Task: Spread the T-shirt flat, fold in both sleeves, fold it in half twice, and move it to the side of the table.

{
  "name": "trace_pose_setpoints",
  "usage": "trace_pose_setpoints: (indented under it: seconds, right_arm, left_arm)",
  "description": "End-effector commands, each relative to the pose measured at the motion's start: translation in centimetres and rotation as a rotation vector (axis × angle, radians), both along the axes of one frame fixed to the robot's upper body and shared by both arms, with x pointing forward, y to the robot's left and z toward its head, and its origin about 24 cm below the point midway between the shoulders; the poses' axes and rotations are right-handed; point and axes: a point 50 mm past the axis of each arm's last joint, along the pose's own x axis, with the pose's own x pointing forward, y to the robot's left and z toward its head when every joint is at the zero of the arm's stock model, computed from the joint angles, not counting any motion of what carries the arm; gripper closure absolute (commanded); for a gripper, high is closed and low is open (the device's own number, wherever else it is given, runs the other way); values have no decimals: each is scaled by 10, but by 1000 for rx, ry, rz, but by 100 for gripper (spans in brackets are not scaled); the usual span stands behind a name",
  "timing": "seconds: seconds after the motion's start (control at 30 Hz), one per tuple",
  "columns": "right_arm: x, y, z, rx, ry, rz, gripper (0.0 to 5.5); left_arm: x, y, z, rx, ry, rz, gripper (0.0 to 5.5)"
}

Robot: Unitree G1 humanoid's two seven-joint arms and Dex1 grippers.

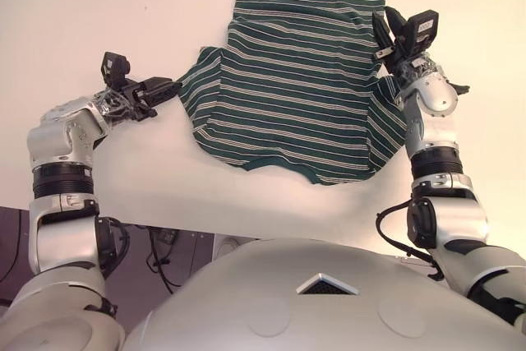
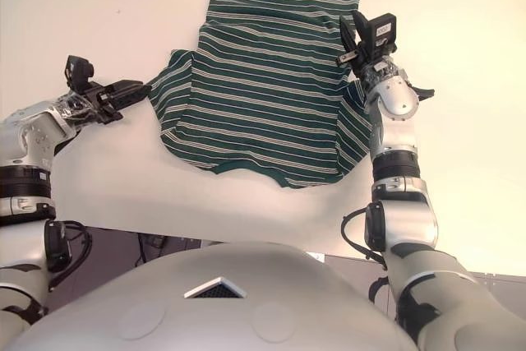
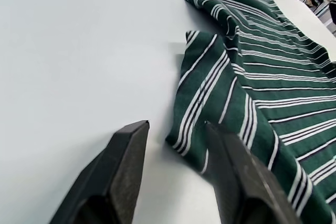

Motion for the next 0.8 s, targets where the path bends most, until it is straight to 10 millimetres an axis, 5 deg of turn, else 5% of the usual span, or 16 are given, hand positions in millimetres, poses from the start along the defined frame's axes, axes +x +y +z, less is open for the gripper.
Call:
trace_pose_setpoints:
  seconds: [0.03, 0.33, 0.53, 0.8]
  right_arm:
    - [-2, 3, -3, -11, 23, 17, 439]
    - [0, 0, 3, -33, 8, 13, 439]
    - [-10, -20, 6, -62, 8, -16, 439]
    - [-28, -34, 21, -106, -1, 3, 439]
  left_arm:
    - [-10, -5, -17, 47, 73, -27, 403]
    - [-8, -1, -12, 96, 39, -59, 535]
    - [5, 0, 37, 96, -34, -167, 547]
    - [12, -61, 71, -66, -87, -283, 547]
